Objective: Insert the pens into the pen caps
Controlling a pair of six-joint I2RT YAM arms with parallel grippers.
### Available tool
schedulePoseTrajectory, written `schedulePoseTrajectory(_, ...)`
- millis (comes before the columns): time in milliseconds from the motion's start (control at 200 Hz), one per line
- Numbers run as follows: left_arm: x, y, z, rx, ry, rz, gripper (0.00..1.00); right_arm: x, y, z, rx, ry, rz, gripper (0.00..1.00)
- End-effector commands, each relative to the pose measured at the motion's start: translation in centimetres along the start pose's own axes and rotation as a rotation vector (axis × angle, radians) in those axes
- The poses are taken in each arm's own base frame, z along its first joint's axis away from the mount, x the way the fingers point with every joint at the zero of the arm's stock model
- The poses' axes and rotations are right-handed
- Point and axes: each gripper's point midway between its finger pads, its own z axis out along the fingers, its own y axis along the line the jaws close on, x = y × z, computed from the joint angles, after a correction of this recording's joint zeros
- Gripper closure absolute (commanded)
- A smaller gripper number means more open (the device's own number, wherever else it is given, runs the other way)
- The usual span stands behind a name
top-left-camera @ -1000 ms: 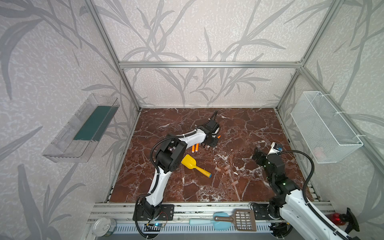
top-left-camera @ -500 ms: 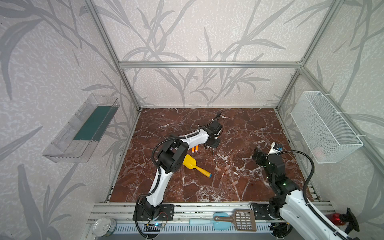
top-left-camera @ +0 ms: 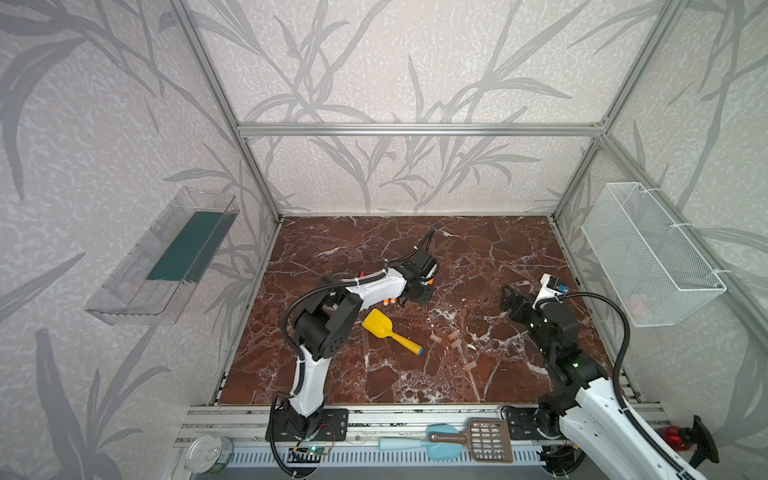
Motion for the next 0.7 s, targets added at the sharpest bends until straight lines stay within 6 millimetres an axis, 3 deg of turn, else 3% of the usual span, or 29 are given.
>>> schedulePoseTrajectory(0,-5.6,-1.4,-8.6,0.082,-0.364,-0.08,1.0,-4.0,7.4,-0.3,-0.214,-0.03,0.034,0.11)
schedulePoseTrajectory(105,-5.3,-0.9,-13.4,0.122,-0.553,-0.155,1.0,-4.4,11.2,0.0,-0.276,0.004,-0.002,0.11)
schedulePoseTrajectory(195,-4.0,-0.2,-15.5,0.131,-0.638,-0.183,1.0,-3.2,13.8,0.2,-0.353,0.006,-0.027,0.11)
schedulePoseTrajectory(270,-2.5,-0.4,-15.5,0.146,-0.651,-0.134,1.0,-2.2,15.0,0.4,-0.381,0.021,-0.034,0.11)
schedulePoseTrajectory(405,-2.1,-0.1,-15.9,0.13,-0.678,-0.119,1.0,-0.1,16.5,0.2,-0.43,0.063,-0.036,0.11)
schedulePoseTrajectory(695,-2.4,-3.6,-16.4,0.307,-0.666,-0.036,1.0,2.5,20.4,-0.2,-0.552,0.156,-0.035,0.11)
